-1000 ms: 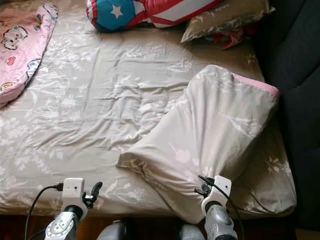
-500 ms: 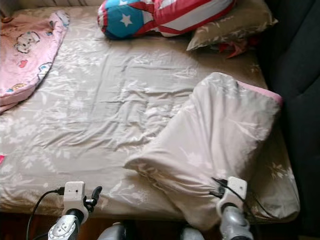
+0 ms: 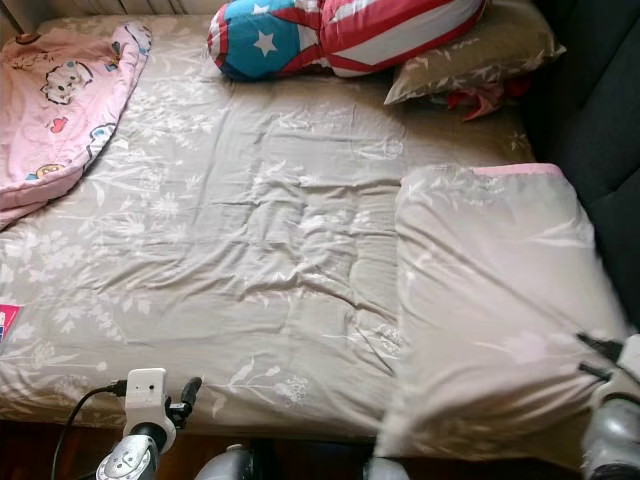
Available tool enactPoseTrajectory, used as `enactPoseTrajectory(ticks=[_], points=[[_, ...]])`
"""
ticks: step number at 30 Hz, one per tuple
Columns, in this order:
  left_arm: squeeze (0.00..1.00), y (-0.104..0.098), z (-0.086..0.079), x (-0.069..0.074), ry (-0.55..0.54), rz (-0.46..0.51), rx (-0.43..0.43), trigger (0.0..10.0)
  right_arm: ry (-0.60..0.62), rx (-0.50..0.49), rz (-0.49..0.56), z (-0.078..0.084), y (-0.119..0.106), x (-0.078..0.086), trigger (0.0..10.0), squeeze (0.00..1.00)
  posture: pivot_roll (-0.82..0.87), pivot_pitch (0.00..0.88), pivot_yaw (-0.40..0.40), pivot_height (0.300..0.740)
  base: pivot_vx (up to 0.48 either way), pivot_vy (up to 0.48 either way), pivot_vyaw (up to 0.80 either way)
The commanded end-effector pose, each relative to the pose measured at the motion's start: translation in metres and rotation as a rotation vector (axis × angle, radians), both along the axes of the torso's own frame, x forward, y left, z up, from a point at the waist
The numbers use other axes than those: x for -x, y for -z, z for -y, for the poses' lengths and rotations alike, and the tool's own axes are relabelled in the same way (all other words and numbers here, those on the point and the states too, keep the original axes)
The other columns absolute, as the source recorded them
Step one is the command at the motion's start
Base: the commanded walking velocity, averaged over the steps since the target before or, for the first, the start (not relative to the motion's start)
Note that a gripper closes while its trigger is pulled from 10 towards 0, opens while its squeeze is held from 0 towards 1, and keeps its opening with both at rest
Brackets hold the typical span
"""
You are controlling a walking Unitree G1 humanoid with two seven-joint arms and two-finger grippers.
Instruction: Clean up the room
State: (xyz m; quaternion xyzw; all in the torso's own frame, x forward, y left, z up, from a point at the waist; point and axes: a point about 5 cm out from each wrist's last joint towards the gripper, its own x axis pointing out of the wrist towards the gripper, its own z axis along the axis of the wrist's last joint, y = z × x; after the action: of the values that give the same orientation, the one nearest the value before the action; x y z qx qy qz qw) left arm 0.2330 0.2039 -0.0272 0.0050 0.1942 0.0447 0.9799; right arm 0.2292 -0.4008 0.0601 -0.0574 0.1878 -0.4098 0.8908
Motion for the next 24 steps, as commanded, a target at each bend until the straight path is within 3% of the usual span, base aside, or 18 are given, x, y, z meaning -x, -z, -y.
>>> enactPoseTrajectory(ticks=[1, 2, 8, 9, 10, 12, 13, 14, 15, 20, 21, 24], points=[[0.0, 0.009, -0.006, 0.013, -0.024, -0.046, -0.001, 10.0, 0.07, 0.06, 0.028, 0.019, -0.015, 0.01, 0.0, 0.0, -0.17, 0.202, -0.011, 0.74, 0.0, 0.0, 0.0], [0.0, 0.01, -0.006, 0.014, -0.022, -0.049, -0.003, 10.0, 0.043, 0.065, 0.01, 0.016, -0.014, 0.007, 10.0, 0.0, -0.17, 0.203, -0.008, 0.74, 0.0, 0.0, 0.0], [0.0, 0.01, -0.008, 0.015, -0.026, -0.049, -0.007, 10.0, 0.004, 0.054, -0.005, 0.003, -0.003, 0.002, 10.0, 0.0, -0.16, 0.203, 0.001, 0.74, 0.0, 0.0, 0.0], [0.0, 0.01, -0.009, 0.015, -0.027, -0.05, -0.008, 10.0, -0.001, 0.055, -0.004, 0.002, -0.002, 0.002, 10.0, 0.75, -0.16, 0.201, 0.003, 0.74, 0.0, 0.0, 0.0], [0.0, 0.01, -0.009, 0.015, -0.028, -0.052, -0.008, 10.0, -0.019, 0.052, 0.0, -0.001, -0.001, 0.0, 10.0, 1.0, -0.16, 0.2, 0.002, 0.74, 0.0, 0.0, 0.0], [0.0, 0.011, -0.009, 0.015, -0.028, -0.054, -0.007, 10.0, -0.066, 0.05, 0.002, -0.007, 0.0, -0.004, 10.0, 1.0, -0.16, 0.198, 0.003, 0.74, 0.0, 0.0, 0.0], [0.0, 0.011, -0.009, 0.016, -0.027, -0.057, -0.006, 10.0, -0.124, 0.069, -0.007, -0.013, 0.001, -0.009, 10.0, 0.88, -0.16, 0.195, 0.003, 0.74, 0.0, 0.0, 0.0], [0.0, 0.012, -0.009, 0.016, -0.027, -0.06, -0.005, 10.0, -0.164, 0.084, -0.015, -0.017, 0.002, -0.011, 10.0, 0.88, -0.16, 0.191, 0.004, 0.74, 0.0, 0.0, 0.0], [0.0, 0.013, -0.008, 0.017, -0.024, -0.07, -0.002, 10.0, -0.247, 0.09, -0.023, -0.028, 0.006, -0.018, 10.0, 0.0, -0.16, 0.187, 0.004, 0.74, 0.0, 0.0, 0.0], [0.0, 0.018, -0.005, 0.02, -0.06, -0.101, 0.035, 10.0, -0.421, 0.004, -0.015, -0.065, 0.024, -0.029, 10.0, 0.0, -0.16, 0.16, 0.002, 0.74, 0.0, 0.0, 0.0], [0.0, 0.018, -0.005, 0.02, -0.06, -0.101, 0.035, 10.0, -0.421, 0.004, -0.015, -0.065, 0.024, -0.029, 10.0, 0.0, -0.16, 0.16, 0.002, 0.74, 0.0, 0.0, 0.0], [0.0, 0.025, -0.004, 0.026, -0.089, -0.156, 0.06, 10.0, -0.608, -0.194, -0.116, -0.124, 0.066, -0.025, 10.0, 0.0, -0.16, 0.091, -0.004, 0.74, 0.0, 0.0, 0.0]])
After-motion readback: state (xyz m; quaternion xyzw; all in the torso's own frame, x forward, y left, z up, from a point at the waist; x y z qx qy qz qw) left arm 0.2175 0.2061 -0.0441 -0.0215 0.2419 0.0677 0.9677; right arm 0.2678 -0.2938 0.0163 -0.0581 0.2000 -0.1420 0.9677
